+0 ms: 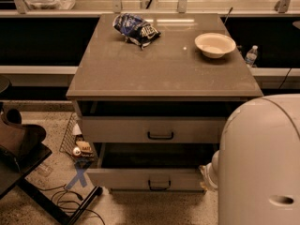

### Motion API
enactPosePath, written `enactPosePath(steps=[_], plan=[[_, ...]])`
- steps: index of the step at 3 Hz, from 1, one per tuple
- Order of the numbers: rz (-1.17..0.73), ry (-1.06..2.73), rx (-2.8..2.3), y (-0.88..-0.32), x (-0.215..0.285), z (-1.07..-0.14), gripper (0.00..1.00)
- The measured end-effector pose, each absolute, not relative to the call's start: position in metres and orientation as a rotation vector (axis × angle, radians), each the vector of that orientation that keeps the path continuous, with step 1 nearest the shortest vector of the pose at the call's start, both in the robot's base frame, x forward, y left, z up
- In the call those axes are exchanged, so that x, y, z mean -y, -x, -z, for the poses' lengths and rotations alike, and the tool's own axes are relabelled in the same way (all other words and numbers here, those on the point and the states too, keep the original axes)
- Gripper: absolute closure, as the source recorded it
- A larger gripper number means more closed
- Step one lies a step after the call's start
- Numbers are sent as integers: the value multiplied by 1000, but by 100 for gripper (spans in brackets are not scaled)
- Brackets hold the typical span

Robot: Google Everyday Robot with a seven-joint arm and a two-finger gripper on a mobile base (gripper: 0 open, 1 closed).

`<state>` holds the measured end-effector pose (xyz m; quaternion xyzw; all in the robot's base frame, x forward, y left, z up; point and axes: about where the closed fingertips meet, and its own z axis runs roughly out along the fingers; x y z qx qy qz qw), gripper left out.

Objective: Open middle drawer

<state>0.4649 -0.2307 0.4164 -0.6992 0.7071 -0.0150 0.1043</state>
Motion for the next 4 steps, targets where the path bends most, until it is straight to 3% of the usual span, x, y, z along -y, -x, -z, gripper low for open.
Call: enactPosePath(steps=[1, 2, 4], plan=[[44, 2062, -2085, -465, 231, -416, 82], [44, 2062, -2085, -465, 231, -416, 51], [44, 2062, -2085, -465, 231, -416, 4]])
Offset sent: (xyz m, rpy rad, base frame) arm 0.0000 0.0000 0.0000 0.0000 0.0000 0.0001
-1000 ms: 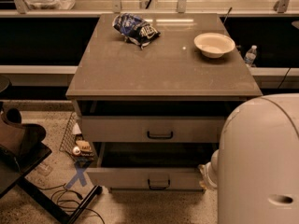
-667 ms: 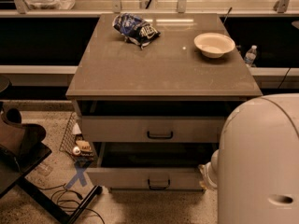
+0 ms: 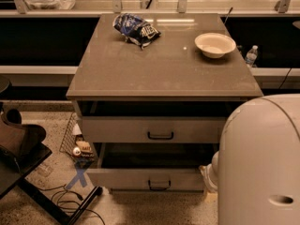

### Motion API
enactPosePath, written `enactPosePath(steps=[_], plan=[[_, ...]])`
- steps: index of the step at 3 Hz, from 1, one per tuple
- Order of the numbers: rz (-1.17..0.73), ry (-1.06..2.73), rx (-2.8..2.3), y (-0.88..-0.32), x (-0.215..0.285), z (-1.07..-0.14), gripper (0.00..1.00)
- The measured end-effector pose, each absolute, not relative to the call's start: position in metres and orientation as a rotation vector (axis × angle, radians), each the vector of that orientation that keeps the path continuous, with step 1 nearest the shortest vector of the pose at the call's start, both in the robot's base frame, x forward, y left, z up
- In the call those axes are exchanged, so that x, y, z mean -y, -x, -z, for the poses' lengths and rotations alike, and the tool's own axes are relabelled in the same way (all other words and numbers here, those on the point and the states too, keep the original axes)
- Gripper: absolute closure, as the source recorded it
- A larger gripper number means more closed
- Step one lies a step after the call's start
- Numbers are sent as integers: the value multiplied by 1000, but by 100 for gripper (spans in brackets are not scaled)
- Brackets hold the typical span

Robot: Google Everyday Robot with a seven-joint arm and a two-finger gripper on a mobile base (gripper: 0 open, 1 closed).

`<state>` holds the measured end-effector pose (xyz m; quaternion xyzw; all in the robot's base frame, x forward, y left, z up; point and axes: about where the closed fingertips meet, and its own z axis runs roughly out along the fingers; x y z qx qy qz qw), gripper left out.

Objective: Open middle drawer

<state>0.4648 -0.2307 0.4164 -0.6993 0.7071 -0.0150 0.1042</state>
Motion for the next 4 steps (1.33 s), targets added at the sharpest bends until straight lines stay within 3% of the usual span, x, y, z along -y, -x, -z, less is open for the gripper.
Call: enactPosePath(steps=[3, 4], plan=[[20, 2054, -2079, -474, 232, -409, 0], [-49, 2041, -2050, -499, 228, -381, 25]])
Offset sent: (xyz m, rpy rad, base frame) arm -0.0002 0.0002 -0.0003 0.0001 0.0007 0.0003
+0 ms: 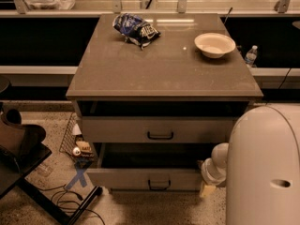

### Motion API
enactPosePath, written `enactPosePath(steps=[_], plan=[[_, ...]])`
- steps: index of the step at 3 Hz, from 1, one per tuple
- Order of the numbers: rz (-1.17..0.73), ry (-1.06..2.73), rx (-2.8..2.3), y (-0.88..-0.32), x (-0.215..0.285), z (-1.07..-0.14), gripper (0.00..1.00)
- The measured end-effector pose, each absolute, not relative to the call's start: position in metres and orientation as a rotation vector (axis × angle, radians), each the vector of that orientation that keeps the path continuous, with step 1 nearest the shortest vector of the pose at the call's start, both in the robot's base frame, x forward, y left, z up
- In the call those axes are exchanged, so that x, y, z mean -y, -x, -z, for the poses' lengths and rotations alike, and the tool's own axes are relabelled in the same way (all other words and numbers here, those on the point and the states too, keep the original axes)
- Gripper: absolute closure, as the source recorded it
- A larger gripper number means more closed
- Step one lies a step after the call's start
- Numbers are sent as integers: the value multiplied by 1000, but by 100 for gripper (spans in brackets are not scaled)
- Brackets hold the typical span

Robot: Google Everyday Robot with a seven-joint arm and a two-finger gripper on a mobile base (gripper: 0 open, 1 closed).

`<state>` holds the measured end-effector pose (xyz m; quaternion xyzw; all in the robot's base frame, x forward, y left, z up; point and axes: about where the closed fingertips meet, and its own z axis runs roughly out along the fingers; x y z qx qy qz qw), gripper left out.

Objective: Open middle drawer

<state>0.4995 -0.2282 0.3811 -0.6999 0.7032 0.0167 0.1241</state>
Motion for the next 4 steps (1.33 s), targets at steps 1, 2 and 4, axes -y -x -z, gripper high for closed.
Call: enactPosePath(steps=[1, 2, 4], plan=[[-46, 2039, -2049, -501, 228, -382, 48], [-2, 2072, -2103, -492, 232, -394, 79], [54, 2086, -2243, -470, 244, -415, 100]])
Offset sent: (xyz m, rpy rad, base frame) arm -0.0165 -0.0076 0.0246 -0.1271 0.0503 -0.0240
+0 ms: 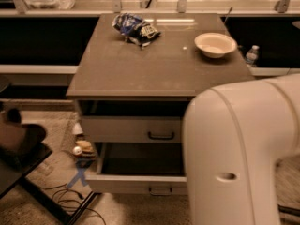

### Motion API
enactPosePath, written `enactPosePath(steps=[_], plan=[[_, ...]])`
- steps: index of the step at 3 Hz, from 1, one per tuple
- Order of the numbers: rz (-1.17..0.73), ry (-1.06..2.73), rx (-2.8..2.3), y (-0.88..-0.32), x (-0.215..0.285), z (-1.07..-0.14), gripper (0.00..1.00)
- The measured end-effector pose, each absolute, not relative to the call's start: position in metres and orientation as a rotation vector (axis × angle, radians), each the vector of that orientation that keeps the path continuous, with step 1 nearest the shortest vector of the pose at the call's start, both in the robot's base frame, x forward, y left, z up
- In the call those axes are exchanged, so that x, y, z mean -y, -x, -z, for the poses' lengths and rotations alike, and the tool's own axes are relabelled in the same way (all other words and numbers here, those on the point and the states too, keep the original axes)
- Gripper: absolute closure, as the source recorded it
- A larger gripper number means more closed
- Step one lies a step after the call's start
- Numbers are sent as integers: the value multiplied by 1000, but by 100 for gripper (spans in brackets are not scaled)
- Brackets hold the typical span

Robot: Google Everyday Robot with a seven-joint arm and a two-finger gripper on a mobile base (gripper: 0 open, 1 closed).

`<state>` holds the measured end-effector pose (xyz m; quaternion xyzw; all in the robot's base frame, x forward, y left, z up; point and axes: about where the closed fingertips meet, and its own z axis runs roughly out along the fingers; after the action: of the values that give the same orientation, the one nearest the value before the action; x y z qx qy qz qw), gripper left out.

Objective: Open middle drawer

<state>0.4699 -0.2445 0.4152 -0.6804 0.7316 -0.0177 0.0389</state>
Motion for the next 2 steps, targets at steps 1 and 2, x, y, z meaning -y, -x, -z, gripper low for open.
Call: enactPosePath(steps=[1, 2], plan=[[54, 2086, -2243, -470, 244, -415, 100], [63, 2098, -2287, -461, 248, -419, 100]])
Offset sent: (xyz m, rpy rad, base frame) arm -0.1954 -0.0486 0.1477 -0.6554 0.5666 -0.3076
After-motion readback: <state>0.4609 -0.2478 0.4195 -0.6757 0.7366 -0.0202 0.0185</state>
